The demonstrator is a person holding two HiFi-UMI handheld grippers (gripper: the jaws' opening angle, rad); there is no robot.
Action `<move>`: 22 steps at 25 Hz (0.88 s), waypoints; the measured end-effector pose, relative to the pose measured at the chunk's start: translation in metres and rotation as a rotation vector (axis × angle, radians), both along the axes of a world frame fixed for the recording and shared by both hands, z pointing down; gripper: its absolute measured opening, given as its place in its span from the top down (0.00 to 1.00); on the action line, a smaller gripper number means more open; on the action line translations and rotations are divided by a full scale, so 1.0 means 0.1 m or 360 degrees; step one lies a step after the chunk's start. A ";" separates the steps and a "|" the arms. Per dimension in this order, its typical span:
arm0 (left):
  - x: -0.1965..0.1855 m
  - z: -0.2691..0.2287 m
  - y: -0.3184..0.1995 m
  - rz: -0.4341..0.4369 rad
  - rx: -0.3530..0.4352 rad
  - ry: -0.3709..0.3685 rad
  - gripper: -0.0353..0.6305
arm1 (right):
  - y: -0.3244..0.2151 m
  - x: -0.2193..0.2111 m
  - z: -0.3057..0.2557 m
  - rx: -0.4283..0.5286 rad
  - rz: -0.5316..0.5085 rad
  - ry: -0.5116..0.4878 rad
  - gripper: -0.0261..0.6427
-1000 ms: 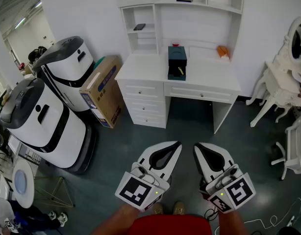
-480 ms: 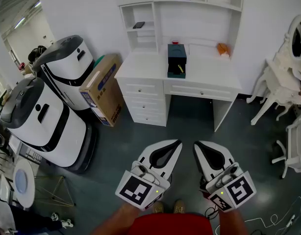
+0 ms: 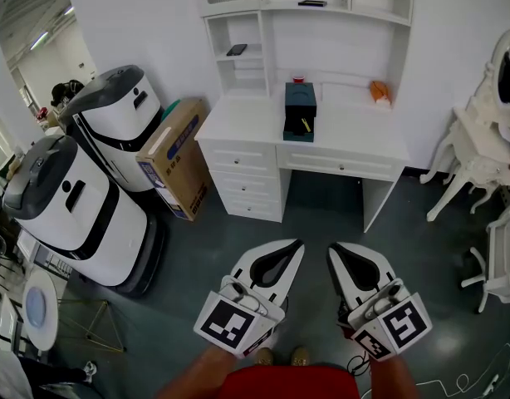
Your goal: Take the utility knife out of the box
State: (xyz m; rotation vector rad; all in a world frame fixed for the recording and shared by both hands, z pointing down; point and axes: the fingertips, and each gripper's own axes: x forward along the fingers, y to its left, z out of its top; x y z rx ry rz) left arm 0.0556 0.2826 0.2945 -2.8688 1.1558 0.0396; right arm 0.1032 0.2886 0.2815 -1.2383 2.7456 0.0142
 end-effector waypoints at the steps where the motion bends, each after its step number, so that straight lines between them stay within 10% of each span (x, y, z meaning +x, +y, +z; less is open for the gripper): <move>1: 0.02 -0.01 -0.04 -0.0010 0.0030 -0.0001 0.92 | -0.03 0.04 0.00 0.0001 -0.0001 0.0005 0.97; 22: 0.22 0.03 -1.11 -0.0142 0.0070 -0.0025 0.92 | -1.05 0.24 0.02 0.0020 -0.0081 0.0091 0.97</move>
